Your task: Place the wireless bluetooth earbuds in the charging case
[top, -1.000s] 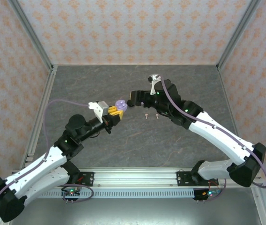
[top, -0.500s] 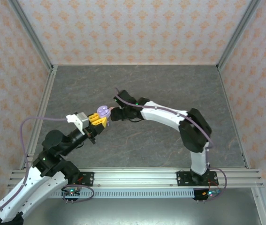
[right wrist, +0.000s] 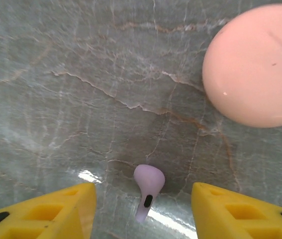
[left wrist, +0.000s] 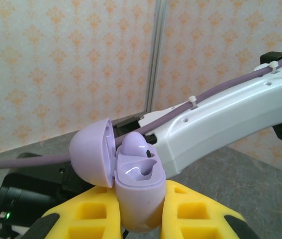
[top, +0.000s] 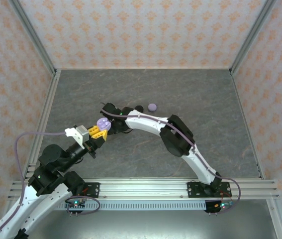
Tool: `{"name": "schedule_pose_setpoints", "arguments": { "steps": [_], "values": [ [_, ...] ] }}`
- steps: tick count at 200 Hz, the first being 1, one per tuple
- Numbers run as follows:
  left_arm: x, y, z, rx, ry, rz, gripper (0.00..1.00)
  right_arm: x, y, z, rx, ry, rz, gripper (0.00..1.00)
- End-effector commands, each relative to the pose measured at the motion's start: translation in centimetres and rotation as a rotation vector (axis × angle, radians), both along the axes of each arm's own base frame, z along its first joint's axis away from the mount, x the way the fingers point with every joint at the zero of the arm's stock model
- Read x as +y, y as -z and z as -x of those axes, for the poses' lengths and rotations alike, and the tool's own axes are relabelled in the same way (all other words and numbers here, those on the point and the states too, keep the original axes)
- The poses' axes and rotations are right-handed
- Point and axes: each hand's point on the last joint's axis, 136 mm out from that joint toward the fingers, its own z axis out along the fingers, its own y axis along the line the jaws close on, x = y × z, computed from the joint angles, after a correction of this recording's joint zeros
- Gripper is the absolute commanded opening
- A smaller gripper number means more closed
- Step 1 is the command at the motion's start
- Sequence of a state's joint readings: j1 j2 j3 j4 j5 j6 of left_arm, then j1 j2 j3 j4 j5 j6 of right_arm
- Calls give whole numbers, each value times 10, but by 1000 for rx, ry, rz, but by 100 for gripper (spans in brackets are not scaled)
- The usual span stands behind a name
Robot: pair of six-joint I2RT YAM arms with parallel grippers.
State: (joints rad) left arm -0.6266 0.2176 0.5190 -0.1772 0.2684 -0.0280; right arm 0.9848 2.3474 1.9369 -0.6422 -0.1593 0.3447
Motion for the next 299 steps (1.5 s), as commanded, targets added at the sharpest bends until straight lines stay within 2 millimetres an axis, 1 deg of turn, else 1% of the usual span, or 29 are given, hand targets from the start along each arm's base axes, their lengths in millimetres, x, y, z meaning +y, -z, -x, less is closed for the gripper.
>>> {"name": "schedule_pose_setpoints", "arguments": {
  "steps": [1, 41, 79, 104, 126, 148, 180, 198, 218, 241, 262, 299],
  "values": [
    [4, -2, 0, -14, -22, -13, 0, -9, 2, -8, -27, 4, 79, 52],
    [4, 0, -2, -10, -24, -17, 0, -9, 11, -10, -27, -11, 120, 45],
    [3, 0, -3, -12, -24, -16, 0, -9, 26, -3, -11, -49, 170, 40],
    [2, 1, -4, -8, -24, -20, 0, -9, 32, 2, 10, -63, 191, 33],
    [1, 0, -4, -9, -20, -23, 0, -12, 30, 7, 26, -70, 198, 27],
    [0, 1, -5, -6, -18, -26, 0, -18, 19, 8, 9, -65, 198, 25],
    [-1, 3, -6, 5, -16, -25, 0, -27, -3, 6, -43, -58, 194, 24],
    [-2, 4, -6, 9, -15, -24, 0, -30, -9, 6, -61, -63, 195, 26],
    [-2, 4, -6, 11, -14, -22, 0, -35, -8, 6, -60, -70, 223, 31],
    [-2, 4, -7, 12, -15, -21, 0, -41, -1, 8, -53, -76, 255, 34],
    [-2, 4, -7, 13, -14, -21, 0, -44, 4, 11, -40, -80, 266, 34],
    [-3, 4, -9, 17, -14, -22, 0, -48, 1, 14, -33, -79, 266, 34]
  ]
}}
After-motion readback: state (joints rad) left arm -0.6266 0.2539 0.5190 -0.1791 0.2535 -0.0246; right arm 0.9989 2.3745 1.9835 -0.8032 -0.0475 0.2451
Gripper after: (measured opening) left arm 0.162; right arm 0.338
